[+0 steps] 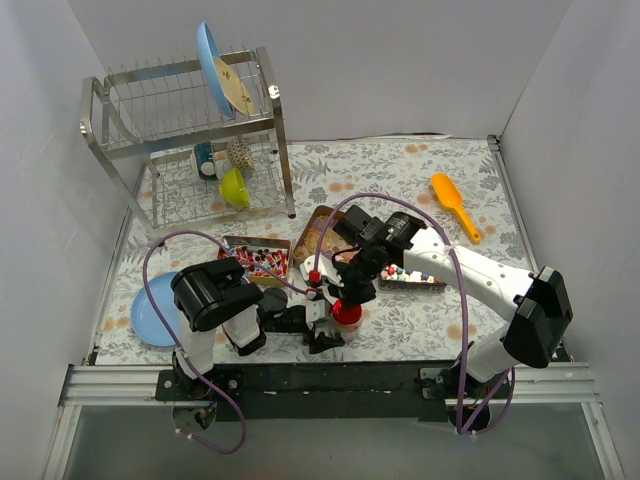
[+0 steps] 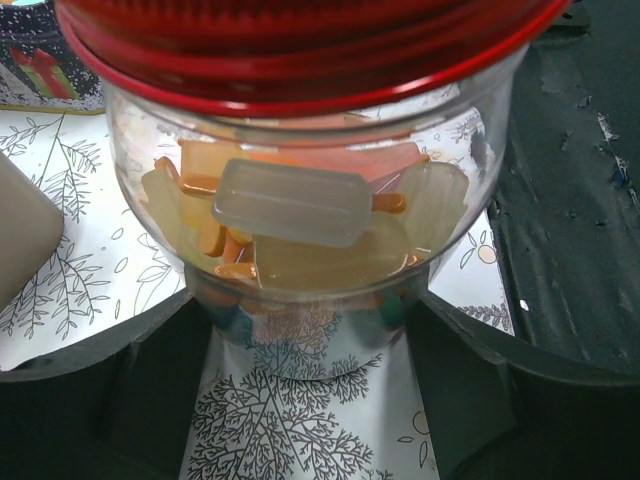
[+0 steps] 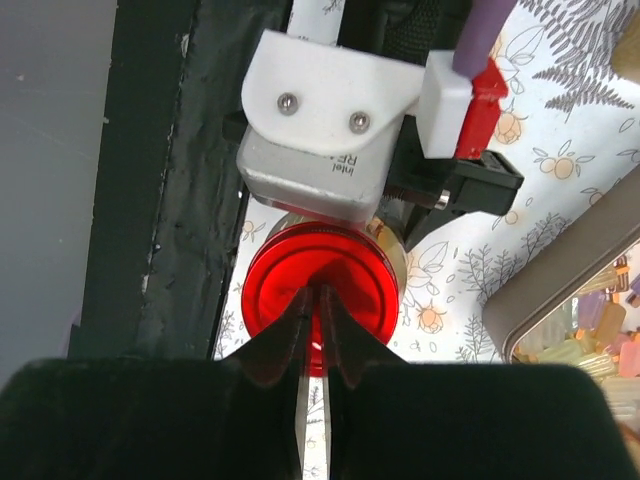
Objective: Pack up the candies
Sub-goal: Screw the bottle lid onto the packing bottle.
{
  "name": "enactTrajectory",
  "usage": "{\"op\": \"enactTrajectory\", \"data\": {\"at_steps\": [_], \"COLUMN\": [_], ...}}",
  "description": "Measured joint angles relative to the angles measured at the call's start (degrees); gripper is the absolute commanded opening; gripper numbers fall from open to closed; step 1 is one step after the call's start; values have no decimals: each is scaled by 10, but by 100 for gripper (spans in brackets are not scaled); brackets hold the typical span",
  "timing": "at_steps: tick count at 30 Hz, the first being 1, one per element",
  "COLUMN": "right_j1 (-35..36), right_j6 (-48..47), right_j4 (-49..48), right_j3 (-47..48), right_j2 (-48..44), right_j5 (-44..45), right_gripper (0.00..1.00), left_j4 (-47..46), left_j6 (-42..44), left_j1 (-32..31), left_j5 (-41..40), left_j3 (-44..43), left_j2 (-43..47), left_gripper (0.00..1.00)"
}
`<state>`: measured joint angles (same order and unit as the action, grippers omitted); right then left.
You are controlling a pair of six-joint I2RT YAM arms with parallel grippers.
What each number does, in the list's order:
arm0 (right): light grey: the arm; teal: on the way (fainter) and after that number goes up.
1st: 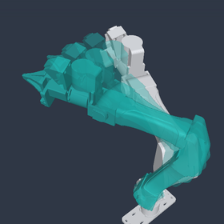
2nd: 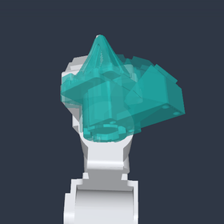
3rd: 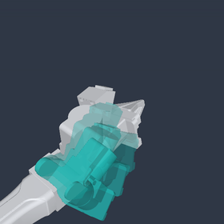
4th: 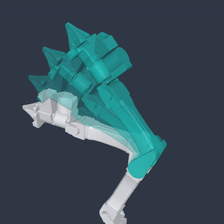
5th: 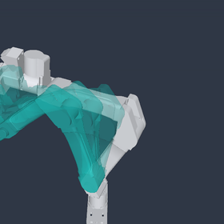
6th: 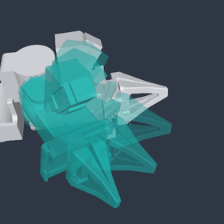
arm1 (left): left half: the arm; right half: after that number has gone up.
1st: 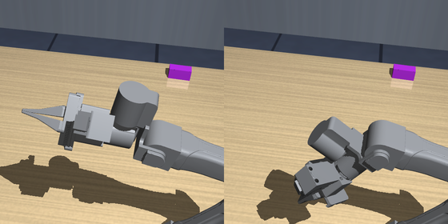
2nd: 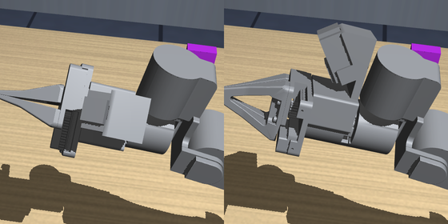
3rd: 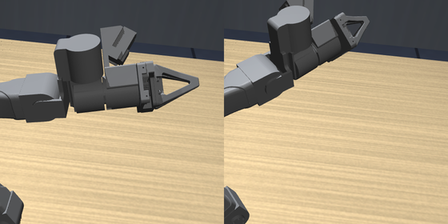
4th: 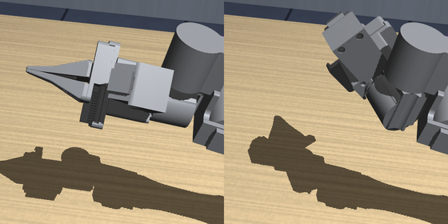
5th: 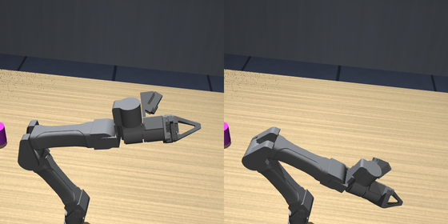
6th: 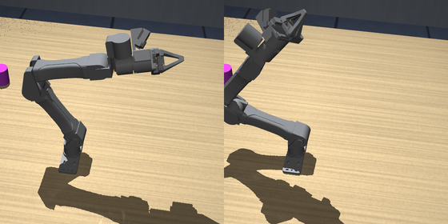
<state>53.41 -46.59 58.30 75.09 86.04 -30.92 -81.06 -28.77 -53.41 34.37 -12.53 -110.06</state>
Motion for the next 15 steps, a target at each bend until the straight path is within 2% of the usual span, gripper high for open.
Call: {"op": "enactTrajectory", "data": {"at_steps": [15], "right_j1": [21], "right_j6": [-25], "right_j4": [-29], "right_j3": [-37], "right_j2": [-26], "right_j5": [-12], "right_gripper": [11], "left_j4": [0], "left_j6": [0], "left_j1": [-3], "left_j5": [2], "left_j3": [-8], "left_j2": [-8], "left_gripper": [0]}}
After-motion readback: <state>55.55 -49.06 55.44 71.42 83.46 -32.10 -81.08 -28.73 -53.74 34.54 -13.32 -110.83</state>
